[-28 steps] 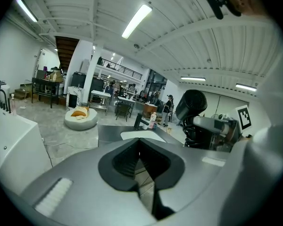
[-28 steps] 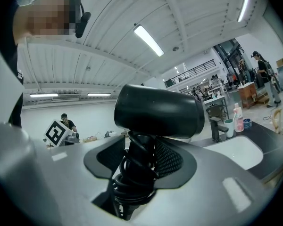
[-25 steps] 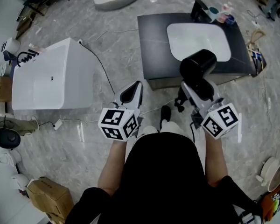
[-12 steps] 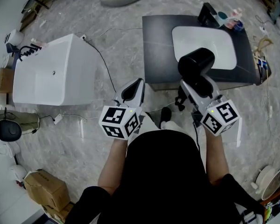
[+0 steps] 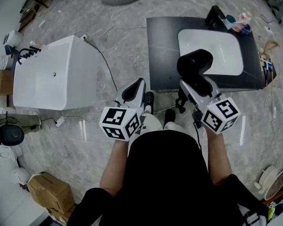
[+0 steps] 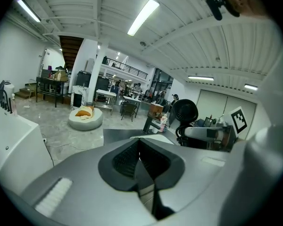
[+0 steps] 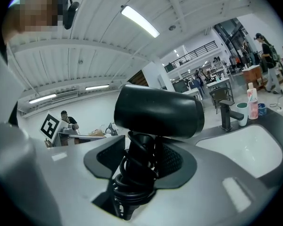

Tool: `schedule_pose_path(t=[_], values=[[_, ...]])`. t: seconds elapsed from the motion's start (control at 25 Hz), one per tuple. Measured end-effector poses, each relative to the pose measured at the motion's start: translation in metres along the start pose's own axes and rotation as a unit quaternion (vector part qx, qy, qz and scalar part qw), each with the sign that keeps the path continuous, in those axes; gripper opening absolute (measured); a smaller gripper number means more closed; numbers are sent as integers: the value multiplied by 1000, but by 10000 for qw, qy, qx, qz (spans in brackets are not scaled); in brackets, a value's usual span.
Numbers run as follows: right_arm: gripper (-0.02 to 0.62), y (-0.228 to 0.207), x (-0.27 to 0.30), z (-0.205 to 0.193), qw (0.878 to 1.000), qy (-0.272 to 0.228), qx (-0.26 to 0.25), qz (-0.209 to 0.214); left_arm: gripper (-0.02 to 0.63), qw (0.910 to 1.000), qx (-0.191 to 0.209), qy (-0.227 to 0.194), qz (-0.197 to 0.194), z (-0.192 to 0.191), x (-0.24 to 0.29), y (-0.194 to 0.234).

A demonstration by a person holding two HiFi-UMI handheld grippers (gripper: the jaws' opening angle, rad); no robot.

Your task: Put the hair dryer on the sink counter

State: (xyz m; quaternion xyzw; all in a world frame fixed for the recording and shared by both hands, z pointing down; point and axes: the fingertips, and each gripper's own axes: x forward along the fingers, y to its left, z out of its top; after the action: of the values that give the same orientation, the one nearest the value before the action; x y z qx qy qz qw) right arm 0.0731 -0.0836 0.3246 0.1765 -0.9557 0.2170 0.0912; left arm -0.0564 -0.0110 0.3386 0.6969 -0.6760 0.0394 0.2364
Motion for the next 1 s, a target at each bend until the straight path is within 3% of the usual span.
schedule_pose_path(t=[0.48, 1.0], values=[[207, -27, 63, 12, 9974, 261, 226, -627, 0, 9978, 40, 189, -632, 38, 66, 47], [207, -59, 134, 0, 9869, 556, 617, -1380, 0, 9870, 211, 588, -1480, 52, 130, 89]])
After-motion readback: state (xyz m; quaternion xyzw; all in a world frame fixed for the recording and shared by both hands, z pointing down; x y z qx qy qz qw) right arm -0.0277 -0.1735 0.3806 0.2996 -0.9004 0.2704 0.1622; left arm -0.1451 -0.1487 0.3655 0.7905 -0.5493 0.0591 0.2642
